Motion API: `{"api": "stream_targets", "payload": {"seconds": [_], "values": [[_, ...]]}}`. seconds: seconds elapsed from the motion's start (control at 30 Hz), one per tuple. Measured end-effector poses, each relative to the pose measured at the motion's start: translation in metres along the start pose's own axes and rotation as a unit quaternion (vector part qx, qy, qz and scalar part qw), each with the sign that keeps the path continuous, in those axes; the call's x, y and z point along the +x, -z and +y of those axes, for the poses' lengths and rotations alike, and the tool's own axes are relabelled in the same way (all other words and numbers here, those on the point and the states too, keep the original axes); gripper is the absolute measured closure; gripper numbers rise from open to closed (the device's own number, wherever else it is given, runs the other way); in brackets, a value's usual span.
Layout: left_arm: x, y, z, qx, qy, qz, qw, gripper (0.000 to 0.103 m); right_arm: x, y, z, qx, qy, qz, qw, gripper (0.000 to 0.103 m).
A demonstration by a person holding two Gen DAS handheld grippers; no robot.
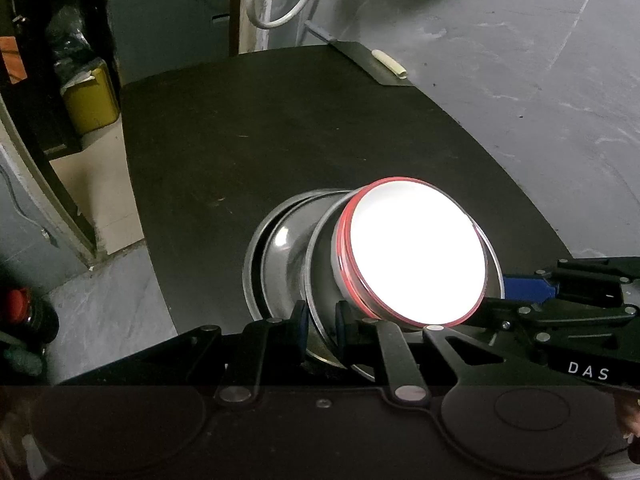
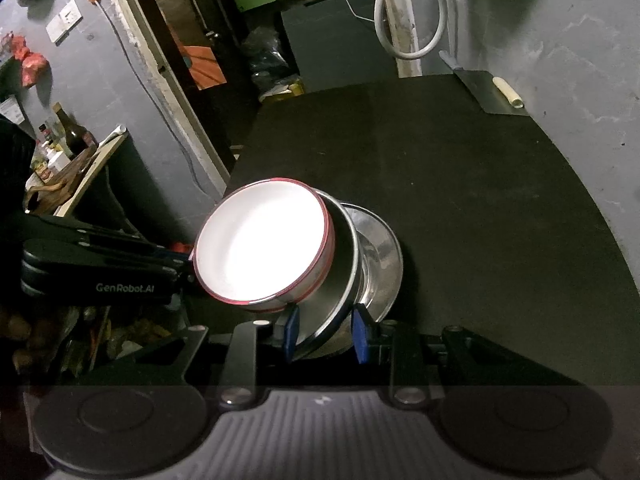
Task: Organize plates and bowls
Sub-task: 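Hold the steel bowl above the plate stack and align it with both grippers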
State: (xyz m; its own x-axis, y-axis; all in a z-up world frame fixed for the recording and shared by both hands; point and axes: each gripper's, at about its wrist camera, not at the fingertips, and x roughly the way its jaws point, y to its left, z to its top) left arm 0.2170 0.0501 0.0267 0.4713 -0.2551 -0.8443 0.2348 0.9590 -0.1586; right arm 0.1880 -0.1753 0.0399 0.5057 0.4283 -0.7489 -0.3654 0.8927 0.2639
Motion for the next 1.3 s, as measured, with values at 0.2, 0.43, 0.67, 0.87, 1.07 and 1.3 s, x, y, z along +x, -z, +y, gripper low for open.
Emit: {"api": "stream_targets", "payload": {"seconds": [0.2, 0.43, 0.67, 0.87, 1.07, 1.3], "values": [[0.010, -0.007, 0.006, 0.000, 0.003, 0.007, 1.0000, 0.090, 0.011, -0.007, -0.001, 0.007, 0.005, 0.005, 1.000, 0.071], [0.021, -0.015, 0.011, 0.003, 0.008, 0.015, 0.9998, 0.090, 0.021, -0.014, -0.002, 0.013, 0.013, 0.010, 1.000, 0.071], [0.030, -0.020, 0.015, 0.004, 0.011, 0.023, 0.9997, 0.090, 0.030, -0.018, -0.004, 0.018, 0.017, 0.016, 1.000, 0.071], [0.035, -0.022, 0.016, 0.002, 0.014, 0.029, 0.9995, 0.090, 0.036, -0.018, -0.006, 0.024, 0.020, 0.022, 0.999, 0.071], [0.038, -0.023, 0.019, -0.002, 0.016, 0.033, 0.9993, 0.090, 0.040, -0.020, -0.006, 0.025, 0.021, 0.027, 0.999, 0.071], [0.040, -0.024, 0.020, -0.007, 0.013, 0.035, 0.9993, 0.090, 0.046, -0.021, -0.006, 0.024, 0.019, 0.032, 0.999, 0.071]]}}
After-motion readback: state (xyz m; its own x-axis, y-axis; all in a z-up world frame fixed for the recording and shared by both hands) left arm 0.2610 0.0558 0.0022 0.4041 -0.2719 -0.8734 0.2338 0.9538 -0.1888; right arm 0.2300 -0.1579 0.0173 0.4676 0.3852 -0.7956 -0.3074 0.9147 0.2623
